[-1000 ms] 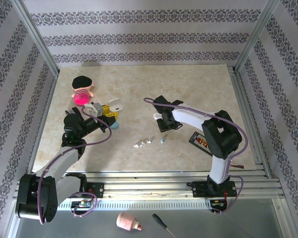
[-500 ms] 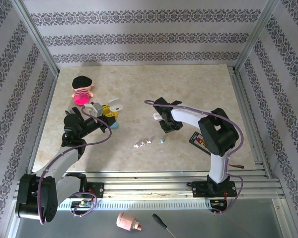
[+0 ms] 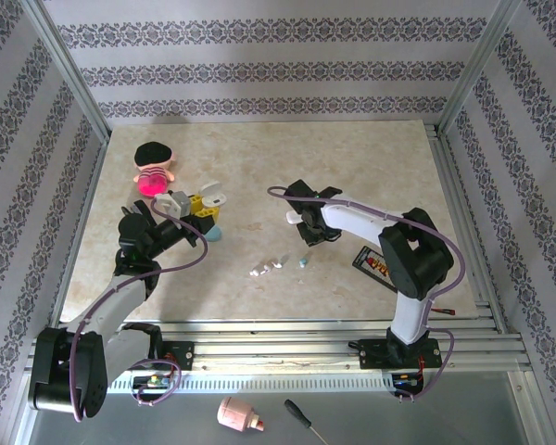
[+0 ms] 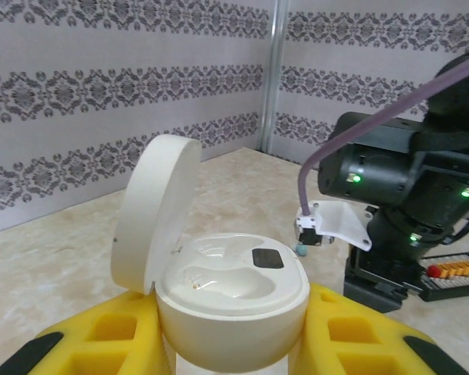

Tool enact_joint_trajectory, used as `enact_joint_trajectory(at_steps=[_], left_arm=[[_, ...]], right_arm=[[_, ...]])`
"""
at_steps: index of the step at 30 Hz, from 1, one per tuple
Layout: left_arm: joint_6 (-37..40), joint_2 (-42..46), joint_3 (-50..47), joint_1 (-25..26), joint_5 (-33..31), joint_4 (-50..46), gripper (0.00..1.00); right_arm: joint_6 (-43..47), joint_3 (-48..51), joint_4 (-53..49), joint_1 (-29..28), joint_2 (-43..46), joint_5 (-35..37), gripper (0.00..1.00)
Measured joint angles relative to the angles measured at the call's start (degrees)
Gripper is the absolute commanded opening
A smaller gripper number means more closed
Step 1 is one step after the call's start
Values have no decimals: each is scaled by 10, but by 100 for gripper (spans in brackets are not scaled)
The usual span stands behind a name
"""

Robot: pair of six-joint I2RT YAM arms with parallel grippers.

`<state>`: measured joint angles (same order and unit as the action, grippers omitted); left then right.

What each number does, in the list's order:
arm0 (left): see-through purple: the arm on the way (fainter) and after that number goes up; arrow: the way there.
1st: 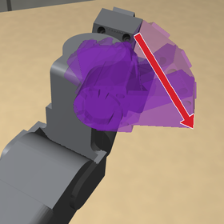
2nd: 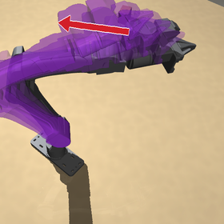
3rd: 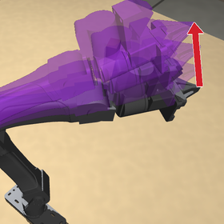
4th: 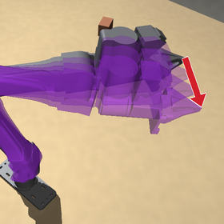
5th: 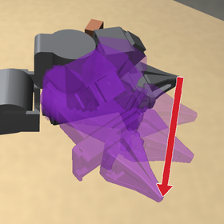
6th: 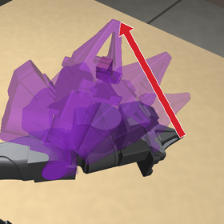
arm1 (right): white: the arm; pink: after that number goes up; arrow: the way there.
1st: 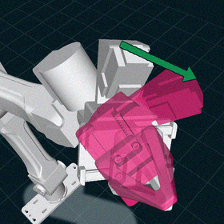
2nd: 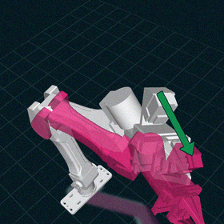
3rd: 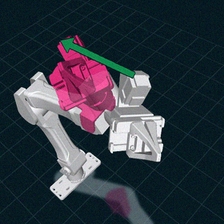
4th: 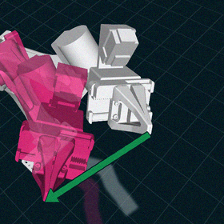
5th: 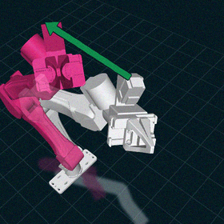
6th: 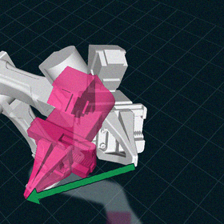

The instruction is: Insert wireless bluetooth earbuds into charging case

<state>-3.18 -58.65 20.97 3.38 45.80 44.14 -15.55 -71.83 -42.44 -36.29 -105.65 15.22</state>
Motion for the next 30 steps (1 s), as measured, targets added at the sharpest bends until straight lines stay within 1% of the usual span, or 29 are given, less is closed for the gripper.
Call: enact_joint_trajectory(at_steps=[4, 14, 21, 30], left_arm=[[0, 1, -5, -13, -19, 0, 22], [0, 15, -6, -20, -41, -3, 22], [1, 21, -6, -20, -41, -9, 22], [4, 29, -6, -20, -41, -18, 22]], right_arm=[[19, -9, 0, -16, -7, 25, 35], [58, -57, -11, -44, -78, 99, 31], [80, -78, -18, -55, -109, 126, 30], [85, -83, -27, -55, -120, 135, 29]])
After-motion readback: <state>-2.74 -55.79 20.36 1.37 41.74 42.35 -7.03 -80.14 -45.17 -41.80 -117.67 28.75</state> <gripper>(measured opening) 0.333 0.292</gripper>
